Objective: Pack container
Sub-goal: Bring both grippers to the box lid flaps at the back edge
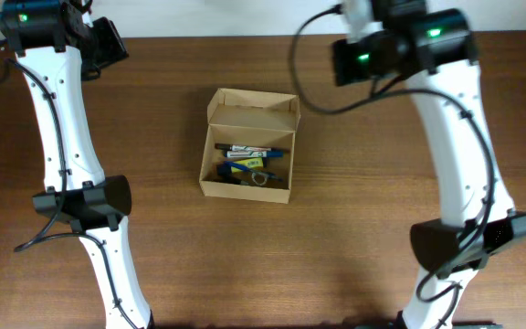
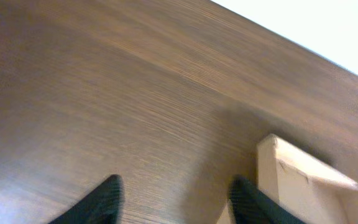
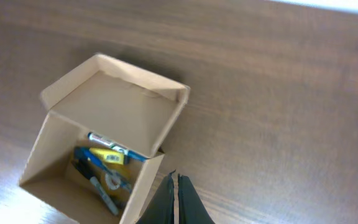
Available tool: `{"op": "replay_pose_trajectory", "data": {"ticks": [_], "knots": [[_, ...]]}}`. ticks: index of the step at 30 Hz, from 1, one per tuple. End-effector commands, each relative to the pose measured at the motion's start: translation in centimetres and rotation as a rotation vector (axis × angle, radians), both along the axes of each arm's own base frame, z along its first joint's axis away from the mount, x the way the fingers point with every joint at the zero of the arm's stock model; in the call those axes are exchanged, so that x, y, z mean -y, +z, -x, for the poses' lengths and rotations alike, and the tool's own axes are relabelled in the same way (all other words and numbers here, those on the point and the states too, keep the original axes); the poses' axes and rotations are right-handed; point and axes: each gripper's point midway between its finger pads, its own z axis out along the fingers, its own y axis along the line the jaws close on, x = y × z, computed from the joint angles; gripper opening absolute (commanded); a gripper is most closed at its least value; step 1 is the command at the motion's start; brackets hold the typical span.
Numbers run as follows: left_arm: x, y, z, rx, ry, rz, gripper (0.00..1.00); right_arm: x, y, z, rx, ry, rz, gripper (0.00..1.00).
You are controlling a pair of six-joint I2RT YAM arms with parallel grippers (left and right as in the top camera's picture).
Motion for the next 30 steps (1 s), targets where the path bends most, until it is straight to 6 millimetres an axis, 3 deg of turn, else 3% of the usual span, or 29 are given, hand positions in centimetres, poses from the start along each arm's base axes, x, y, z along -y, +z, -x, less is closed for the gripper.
{"op": "replay_pose_trajectory", "data": {"ticks": [1, 4, 7, 12, 17, 22, 30], "knots": [[2.8, -1.3, -0.2, -0.022, -0.159, 0.098, 0.40, 1.2, -2.9, -0.6, -0.141, -0.068, -0.167, 0.04], [3.5, -3.8, -0.1, -0.094, -0.174, 0.149, 0.27, 2.5, -5.6, -1.0, -0.220, -0.103, -0.194, 0.04], [4.5, -6.4, 0.1, -0.166, -0.207, 0.214, 0.21, 3.3, -9.0, -1.1, -0.323, -0.172, -0.204, 0.04], [6.3, -10.9, 0.6, -0.281, -0.253, 0.305, 0.20, 1.9, -14.2, -0.9, -0.464, -0.157, -0.261, 0.04], [8.3, -14.0, 0.7, -0.342, -0.304, 0.389, 0.20, 0.5, -18.8, -1.0, -0.564, -0.162, -0.300, 0.04], [9.5, -16.4, 0.7, -0.388, -0.318, 0.421, 0.20, -1.5, -21.8, -1.2, -0.617, -0.126, -0.342, 0.04], [12.0, -18.8, -0.3, -0.384, -0.352, 0.510, 0.20, -4.2, -25.0, -1.9, -0.630, -0.101, -0.357, 0.04]]}}
